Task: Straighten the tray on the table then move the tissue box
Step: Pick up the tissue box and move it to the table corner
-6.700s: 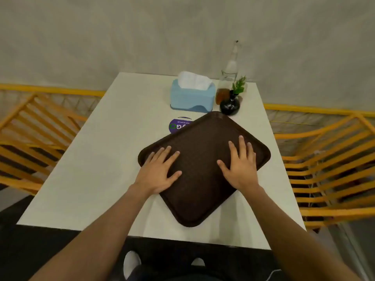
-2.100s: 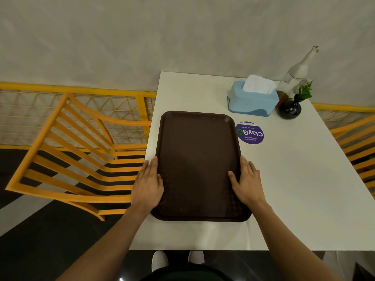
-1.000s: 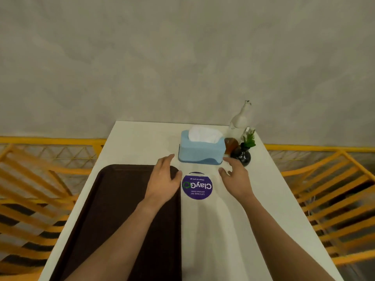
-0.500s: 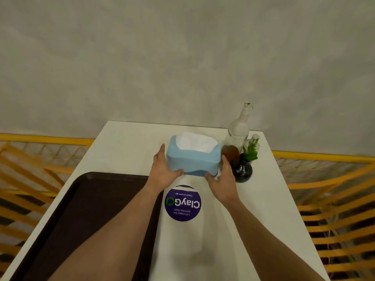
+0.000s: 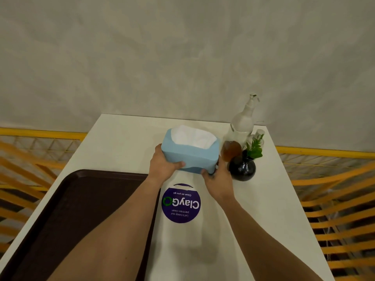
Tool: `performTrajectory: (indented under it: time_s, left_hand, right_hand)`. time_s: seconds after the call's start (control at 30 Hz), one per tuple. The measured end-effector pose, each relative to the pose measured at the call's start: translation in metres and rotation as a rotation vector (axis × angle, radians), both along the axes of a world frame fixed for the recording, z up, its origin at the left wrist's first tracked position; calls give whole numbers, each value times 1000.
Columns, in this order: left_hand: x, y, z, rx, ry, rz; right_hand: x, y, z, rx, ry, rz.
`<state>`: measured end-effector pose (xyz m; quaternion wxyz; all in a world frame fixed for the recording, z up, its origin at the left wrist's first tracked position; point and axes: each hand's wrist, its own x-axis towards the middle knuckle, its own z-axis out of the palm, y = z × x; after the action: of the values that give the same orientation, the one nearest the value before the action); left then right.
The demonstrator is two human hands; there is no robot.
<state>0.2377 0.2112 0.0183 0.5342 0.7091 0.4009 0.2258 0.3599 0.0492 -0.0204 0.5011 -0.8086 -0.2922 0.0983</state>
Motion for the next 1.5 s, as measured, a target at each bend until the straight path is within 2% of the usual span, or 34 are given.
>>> performTrajectory:
  time_s: [0.3,0.53,0.9,1.17,1.5]
  left_hand:
    - [-6,8,1,79,29,-8]
    - [-36,34,14,152,1,-37]
    - [-133,133,43,225,-77,-48]
    - [-203,205,47,225,-81,14]
    - [-224,272,30,231,-55,-36]
  right_hand:
    - [-8,6,-3,-61,-27,-18]
    - [-33,27,7,-46,30,-7]
    - [-118,133,42,21,-26,24]
    - [-176,208,52,-12,-45,50]
    - [-182,278,43,-48,-58,60]
